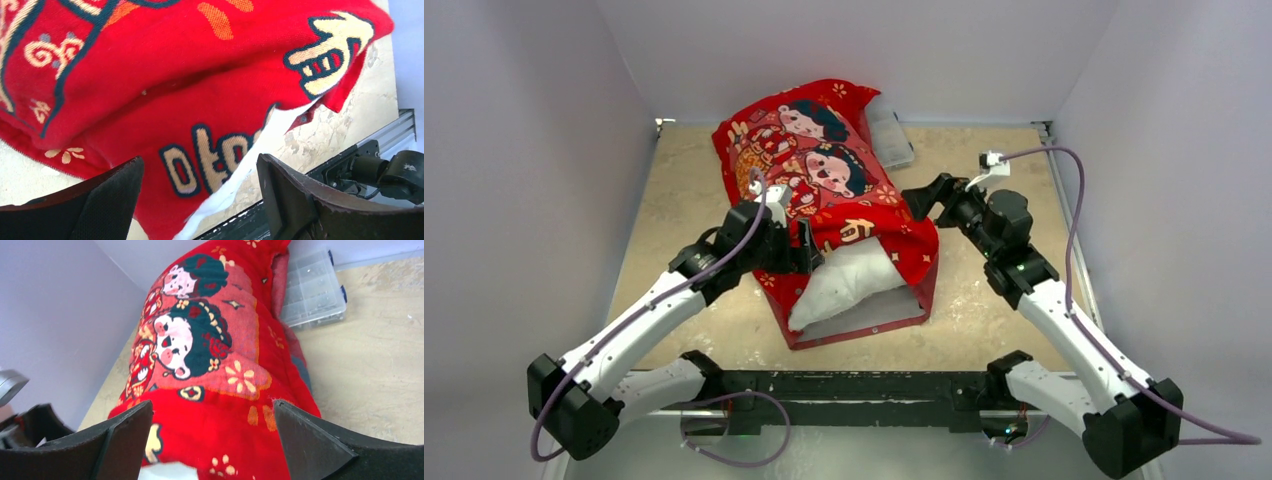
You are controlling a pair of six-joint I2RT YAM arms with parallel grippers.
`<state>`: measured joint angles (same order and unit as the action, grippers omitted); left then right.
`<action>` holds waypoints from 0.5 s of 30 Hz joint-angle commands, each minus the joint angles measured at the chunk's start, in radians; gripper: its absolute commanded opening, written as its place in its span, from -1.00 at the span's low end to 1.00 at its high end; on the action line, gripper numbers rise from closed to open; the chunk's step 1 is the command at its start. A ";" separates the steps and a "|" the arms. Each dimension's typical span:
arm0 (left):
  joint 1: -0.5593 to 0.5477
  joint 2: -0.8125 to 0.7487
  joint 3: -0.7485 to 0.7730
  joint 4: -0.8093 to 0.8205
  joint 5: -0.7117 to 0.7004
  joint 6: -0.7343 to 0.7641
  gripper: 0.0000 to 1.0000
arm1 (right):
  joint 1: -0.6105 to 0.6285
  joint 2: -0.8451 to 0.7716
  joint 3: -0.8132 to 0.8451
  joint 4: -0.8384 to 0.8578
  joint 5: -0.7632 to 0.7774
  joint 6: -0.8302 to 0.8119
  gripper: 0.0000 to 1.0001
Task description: Remove the pillowcase from the pillow
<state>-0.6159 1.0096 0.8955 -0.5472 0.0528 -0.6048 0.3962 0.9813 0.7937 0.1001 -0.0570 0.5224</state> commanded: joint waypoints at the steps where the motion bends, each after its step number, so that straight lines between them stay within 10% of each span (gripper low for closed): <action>1: 0.002 0.062 0.088 0.057 0.029 0.055 0.64 | 0.014 -0.052 0.047 -0.092 -0.021 -0.008 0.88; 15: -0.135 0.361 0.367 0.008 -0.172 0.186 0.64 | 0.017 -0.073 0.018 -0.182 -0.256 -0.029 0.90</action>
<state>-0.6994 1.3231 1.1961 -0.5468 -0.0246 -0.4744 0.4103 0.9463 0.8089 -0.0692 -0.2798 0.5110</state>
